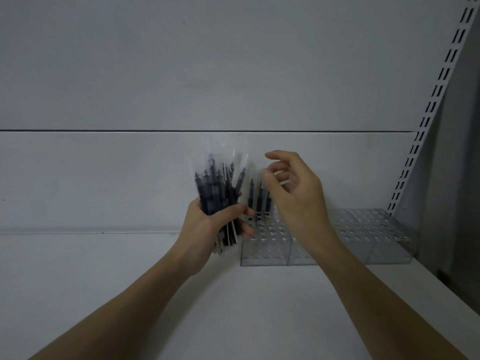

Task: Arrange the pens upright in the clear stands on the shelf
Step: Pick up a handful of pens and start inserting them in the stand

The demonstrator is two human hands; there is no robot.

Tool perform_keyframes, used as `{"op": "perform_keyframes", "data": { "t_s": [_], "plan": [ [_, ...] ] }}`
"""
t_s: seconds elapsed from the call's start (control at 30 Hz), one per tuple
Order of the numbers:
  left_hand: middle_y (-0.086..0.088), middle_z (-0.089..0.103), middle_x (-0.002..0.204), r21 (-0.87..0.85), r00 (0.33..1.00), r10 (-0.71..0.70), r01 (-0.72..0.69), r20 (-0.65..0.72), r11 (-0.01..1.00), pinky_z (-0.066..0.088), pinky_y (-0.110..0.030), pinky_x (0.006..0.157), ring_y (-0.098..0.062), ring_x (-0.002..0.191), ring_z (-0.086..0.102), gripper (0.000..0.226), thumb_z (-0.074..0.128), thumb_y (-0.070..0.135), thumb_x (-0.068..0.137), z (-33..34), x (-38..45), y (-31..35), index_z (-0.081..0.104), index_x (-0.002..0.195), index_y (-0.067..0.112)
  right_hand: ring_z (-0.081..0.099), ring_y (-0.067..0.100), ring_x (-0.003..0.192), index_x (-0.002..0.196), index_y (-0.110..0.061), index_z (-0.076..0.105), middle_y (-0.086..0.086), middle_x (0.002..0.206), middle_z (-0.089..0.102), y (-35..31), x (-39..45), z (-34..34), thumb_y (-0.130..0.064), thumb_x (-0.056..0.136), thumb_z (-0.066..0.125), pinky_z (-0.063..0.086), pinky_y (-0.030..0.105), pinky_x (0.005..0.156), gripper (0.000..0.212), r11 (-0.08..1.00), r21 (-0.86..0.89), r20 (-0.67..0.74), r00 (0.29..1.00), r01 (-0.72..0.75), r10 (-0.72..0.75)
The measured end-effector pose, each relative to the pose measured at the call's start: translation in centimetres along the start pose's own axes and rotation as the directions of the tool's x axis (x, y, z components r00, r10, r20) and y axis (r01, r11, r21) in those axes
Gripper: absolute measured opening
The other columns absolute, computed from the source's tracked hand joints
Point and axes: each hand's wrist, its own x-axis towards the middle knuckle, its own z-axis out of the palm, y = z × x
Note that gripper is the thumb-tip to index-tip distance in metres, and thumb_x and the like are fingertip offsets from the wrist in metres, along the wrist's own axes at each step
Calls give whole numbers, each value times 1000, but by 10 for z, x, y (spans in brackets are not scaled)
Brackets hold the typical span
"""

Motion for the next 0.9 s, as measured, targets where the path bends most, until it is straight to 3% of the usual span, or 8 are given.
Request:
{"op": "perform_keyframes", "data": {
  "t_s": [0.07, 0.2, 0.47, 0.63, 0.9],
  "plan": [
    [-20, 72, 87, 3, 1000, 0, 0, 17, 1000, 56, -35, 60, -35, 64, 66, 8, 62, -2, 90, 1, -1, -1, 66, 92, 4, 65, 8, 86, 119, -30, 59, -11, 93, 64, -3, -3, 4, -25, 94, 67, 57, 28, 78, 27, 998, 56, 61, 998, -31, 28],
    [-23, 71, 89, 17, 999, 4, -5, 37, 1000, 58, -40, 65, -37, 66, 65, 12, 62, -2, 90, 3, -1, -2, 67, 100, 1, 66, 9, 85, 117, -31, 56, -6, 94, 65, -5, -6, 11, -24, 89, 74, 56, 25, 77, 34, 989, 133, 86, 994, -71, 60],
    [-24, 72, 90, 51, 999, 18, -20, 42, 998, 58, -38, 63, -36, 65, 66, 13, 63, -2, 89, 5, -2, -3, 68, 102, 0, 65, 6, 76, 114, -27, 56, 2, 93, 64, -10, -9, 14, -8, 89, 72, 55, 20, 59, 36, 958, 261, 60, 993, -117, 104],
    [-18, 74, 89, 79, 998, 55, -55, 0, 995, 60, -40, 67, -36, 66, 68, 6, 64, 0, 89, 6, -2, -2, 67, 94, 1, 70, 13, 85, 121, -31, 52, 1, 97, 68, -7, -5, 7, -11, 92, 69, 60, 32, 79, 38, 967, 240, -4, 996, -83, 86],
    [-19, 74, 89, 67, 997, 58, -55, -46, 996, 60, -42, 64, -35, 61, 66, 9, 64, -3, 88, 6, -1, -1, 63, 96, 0, 71, 14, 84, 126, -28, 50, -2, 99, 68, -8, -7, 10, -13, 96, 64, 59, 29, 79, 37, 968, 241, -31, 996, -74, 83]
  ]
}}
